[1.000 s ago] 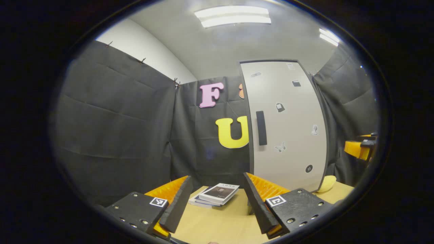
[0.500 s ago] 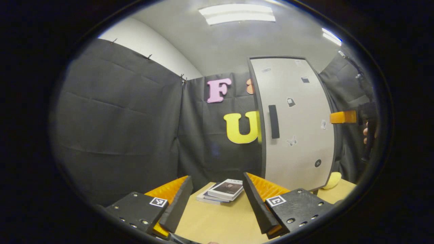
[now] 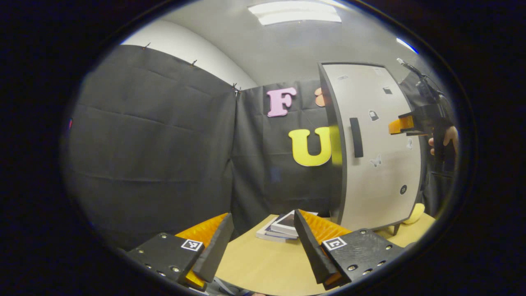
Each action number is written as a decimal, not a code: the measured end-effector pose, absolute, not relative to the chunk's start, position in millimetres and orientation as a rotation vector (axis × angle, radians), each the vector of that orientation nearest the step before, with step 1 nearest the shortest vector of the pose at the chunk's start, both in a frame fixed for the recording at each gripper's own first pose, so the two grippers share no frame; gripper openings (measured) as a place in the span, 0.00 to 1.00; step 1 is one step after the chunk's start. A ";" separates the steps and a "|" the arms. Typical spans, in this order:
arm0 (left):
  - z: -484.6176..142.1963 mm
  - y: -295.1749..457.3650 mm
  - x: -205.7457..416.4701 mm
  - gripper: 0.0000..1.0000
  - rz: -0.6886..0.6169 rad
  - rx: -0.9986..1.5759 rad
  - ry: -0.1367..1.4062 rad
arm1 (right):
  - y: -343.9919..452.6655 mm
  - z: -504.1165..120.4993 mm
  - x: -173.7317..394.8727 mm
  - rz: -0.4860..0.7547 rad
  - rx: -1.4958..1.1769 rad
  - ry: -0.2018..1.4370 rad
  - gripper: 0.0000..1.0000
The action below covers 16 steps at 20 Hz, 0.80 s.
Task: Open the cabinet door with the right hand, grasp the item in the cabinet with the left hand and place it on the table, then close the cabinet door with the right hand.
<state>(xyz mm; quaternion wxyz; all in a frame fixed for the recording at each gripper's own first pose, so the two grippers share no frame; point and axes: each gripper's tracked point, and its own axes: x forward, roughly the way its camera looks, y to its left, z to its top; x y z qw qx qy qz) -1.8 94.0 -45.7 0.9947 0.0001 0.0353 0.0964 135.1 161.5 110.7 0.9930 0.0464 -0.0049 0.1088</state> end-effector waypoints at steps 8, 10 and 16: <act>-63.2 129.3 -1.4 0.89 0.246 -0.004 0.110 | 206.2 111.9 169.3 0.227 0.032 0.006 0.95; -65.7 134.3 -0.6 0.89 0.251 -0.001 0.116 | 216.6 114.5 178.7 0.231 0.030 0.010 0.94; -71.1 155.5 -1.2 0.89 0.280 0.003 0.125 | 247.0 113.4 202.9 0.235 0.010 0.038 0.94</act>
